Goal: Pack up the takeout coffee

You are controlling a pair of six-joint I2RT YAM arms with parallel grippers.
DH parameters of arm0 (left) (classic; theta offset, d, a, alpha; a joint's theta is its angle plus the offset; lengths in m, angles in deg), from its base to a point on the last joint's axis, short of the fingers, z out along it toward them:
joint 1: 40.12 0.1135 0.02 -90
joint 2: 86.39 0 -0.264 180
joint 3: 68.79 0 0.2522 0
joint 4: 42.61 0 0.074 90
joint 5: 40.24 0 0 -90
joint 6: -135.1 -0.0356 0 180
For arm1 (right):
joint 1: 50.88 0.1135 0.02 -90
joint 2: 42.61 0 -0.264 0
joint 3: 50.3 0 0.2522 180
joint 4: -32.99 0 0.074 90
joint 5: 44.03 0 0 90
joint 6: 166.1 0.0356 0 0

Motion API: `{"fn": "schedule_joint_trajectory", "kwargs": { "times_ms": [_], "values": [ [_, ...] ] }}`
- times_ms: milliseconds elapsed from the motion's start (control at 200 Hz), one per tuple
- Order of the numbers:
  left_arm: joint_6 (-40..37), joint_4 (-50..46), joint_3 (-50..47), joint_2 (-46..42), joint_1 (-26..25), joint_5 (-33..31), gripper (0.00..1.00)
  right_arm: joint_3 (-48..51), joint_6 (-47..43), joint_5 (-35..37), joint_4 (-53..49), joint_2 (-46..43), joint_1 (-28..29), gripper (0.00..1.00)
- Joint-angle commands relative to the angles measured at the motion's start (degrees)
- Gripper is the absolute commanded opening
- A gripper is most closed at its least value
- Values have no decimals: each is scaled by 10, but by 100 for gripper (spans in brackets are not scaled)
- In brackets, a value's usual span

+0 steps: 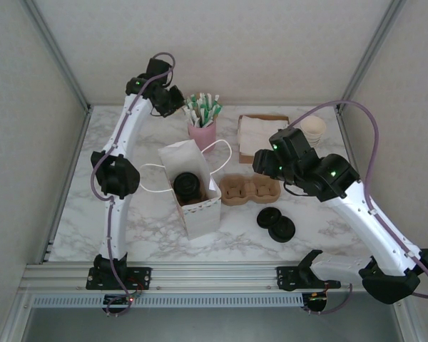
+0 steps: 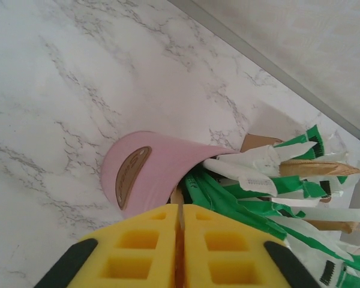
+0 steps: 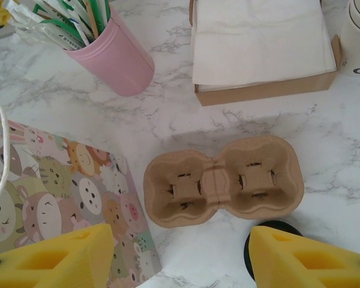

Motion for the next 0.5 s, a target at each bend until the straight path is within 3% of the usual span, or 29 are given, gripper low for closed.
{"fn": "schedule_joint_trajectory", "kwargs": {
  "times_ms": [0,491],
  "values": [
    [5,-3,27,9,5,3,2,4,10,12,-8,-10,-3,62],
    [-43,-41,42,-34,4,-17,0,23,10,26,-25,-17,-3,63]
  ]
}}
